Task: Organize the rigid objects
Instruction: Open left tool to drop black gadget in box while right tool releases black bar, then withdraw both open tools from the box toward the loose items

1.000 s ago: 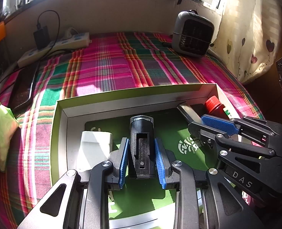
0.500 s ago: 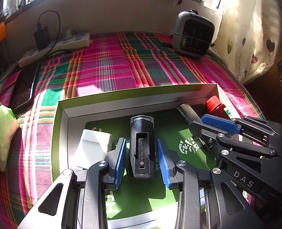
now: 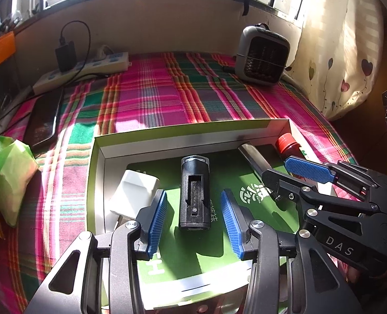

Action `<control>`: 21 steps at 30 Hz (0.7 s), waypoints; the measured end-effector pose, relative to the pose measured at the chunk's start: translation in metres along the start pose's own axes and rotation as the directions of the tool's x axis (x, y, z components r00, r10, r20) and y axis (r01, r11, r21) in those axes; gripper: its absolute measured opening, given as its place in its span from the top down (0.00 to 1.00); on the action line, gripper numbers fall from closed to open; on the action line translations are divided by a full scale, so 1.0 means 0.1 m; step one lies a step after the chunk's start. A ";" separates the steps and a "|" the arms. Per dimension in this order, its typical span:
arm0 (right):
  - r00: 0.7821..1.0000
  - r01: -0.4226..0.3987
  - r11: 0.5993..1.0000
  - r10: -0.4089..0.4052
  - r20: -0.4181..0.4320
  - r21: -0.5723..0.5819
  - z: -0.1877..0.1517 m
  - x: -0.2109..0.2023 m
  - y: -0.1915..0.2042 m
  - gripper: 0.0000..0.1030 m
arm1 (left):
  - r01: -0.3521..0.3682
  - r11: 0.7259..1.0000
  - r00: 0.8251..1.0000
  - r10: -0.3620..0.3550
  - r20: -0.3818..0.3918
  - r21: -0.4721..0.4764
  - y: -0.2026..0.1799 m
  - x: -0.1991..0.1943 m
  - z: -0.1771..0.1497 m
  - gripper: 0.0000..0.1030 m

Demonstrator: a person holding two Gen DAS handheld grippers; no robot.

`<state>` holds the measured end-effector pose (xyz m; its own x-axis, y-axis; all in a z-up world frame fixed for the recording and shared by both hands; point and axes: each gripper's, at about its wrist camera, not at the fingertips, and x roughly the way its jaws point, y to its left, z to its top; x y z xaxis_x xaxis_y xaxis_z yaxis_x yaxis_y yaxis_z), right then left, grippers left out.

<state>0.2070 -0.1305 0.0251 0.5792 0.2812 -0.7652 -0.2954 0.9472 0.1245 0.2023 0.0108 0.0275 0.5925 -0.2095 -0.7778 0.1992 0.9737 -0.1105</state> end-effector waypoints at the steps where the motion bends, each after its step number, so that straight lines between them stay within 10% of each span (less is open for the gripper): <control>1: 1.000 0.003 1.000 -0.003 0.003 0.004 -0.01 -0.02 0.00 0.61 | -0.003 1.000 1.000 0.003 0.004 -0.002 0.00 -0.03 -0.01 0.59; 21: 0.996 0.007 0.998 -0.012 0.088 0.055 -0.33 -0.62 -0.12 0.58 | 0.005 0.997 0.994 0.003 0.109 -0.078 0.20 -0.62 -0.38 0.59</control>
<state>0.1497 -0.1648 0.0504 0.6469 0.2825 -0.7083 -0.2489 0.9562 0.1541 0.1399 0.0466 0.0506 0.6746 -0.2149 -0.7063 0.1407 0.9766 -0.1627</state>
